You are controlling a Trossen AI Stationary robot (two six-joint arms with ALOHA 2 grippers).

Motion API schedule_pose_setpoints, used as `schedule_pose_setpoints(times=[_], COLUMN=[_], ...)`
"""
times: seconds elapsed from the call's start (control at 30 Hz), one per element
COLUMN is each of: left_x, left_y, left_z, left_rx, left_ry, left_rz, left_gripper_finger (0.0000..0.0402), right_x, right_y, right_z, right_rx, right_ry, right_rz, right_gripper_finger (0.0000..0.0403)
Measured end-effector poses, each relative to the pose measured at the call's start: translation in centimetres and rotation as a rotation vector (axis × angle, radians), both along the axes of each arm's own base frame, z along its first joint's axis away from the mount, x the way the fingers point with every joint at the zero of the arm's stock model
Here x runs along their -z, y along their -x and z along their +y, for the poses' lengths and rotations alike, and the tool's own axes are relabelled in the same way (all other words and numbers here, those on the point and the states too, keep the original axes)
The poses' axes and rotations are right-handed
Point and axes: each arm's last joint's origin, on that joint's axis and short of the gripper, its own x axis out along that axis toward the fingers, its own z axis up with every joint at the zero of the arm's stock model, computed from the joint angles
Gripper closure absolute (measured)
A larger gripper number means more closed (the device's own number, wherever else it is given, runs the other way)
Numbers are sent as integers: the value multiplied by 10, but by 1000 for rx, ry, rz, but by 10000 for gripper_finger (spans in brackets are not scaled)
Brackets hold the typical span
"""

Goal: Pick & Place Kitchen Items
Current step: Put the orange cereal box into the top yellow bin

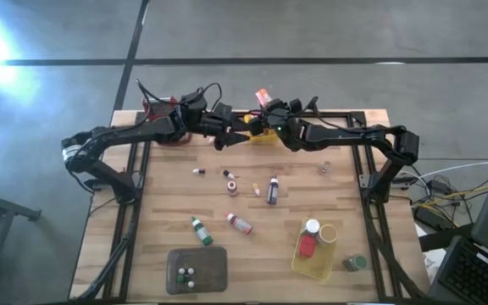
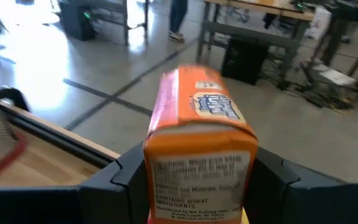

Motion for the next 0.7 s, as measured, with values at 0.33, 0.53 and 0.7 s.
schedule_pose_setpoints(times=[0.33, 0.53, 0.7], left_x=[0, 0, 0], left_y=[0, 0, 0], left_z=[0, 0, 0], left_rx=[0, 0, 0], left_ry=[0, 0, 0], left_rz=[0, 0, 0], left_gripper_finger=[96, 96, 96], right_x=[2, 4, 4], right_y=[0, 2, 1], right_z=[4, 4, 6], right_rx=[7, 51, 31], right_ry=[-6, -6, -21], right_rz=[27, 33, 16], right_gripper_finger=[231, 225, 233])
